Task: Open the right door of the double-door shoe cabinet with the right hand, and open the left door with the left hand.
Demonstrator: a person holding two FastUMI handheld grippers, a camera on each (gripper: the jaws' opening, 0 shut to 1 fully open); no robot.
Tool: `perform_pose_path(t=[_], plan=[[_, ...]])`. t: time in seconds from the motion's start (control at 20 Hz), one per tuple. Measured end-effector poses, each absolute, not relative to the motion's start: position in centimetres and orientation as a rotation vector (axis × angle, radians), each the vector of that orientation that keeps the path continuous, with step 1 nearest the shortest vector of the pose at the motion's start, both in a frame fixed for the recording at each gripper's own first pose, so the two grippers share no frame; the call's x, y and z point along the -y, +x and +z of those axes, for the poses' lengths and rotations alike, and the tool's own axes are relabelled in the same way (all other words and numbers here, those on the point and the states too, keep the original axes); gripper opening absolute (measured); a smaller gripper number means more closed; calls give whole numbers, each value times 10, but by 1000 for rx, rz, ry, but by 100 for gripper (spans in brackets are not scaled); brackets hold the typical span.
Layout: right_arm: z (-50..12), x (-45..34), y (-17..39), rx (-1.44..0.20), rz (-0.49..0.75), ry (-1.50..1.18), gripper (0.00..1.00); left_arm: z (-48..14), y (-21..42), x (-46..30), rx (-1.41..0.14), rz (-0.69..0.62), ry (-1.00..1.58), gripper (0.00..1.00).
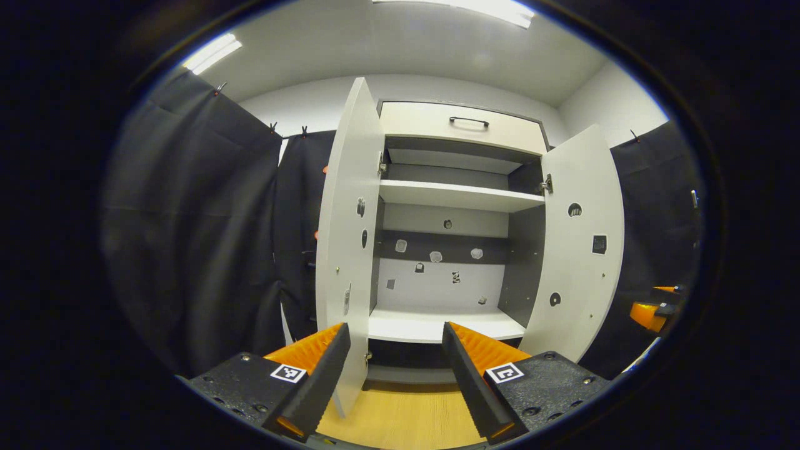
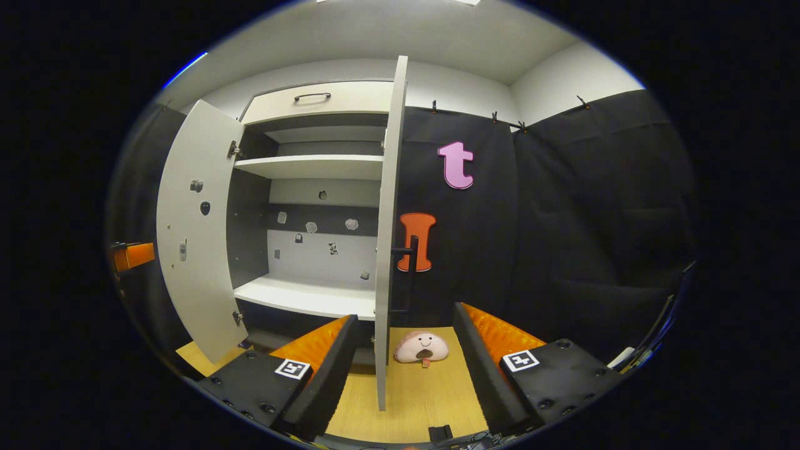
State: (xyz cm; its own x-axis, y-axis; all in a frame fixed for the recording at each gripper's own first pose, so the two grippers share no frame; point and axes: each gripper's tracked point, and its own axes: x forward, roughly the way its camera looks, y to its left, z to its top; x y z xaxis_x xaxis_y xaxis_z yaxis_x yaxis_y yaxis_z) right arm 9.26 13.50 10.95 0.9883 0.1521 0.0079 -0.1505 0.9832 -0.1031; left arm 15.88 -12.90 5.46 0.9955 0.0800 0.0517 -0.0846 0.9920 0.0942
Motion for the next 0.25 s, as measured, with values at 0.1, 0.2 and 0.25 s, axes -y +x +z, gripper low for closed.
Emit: perform_pose_path(t=[0.1, 0.2, 0.25], plan=[[108, -131, 93, 8, 159, -93, 89, 55, 158, 134, 47, 88, 88, 89], [109, -127, 94, 8, 160, -90, 89, 55, 158, 139, 50, 85, 84, 86], [109, -124, 93, 9, 161, -89, 89, 56, 158, 141, 53, 87, 87, 89]])
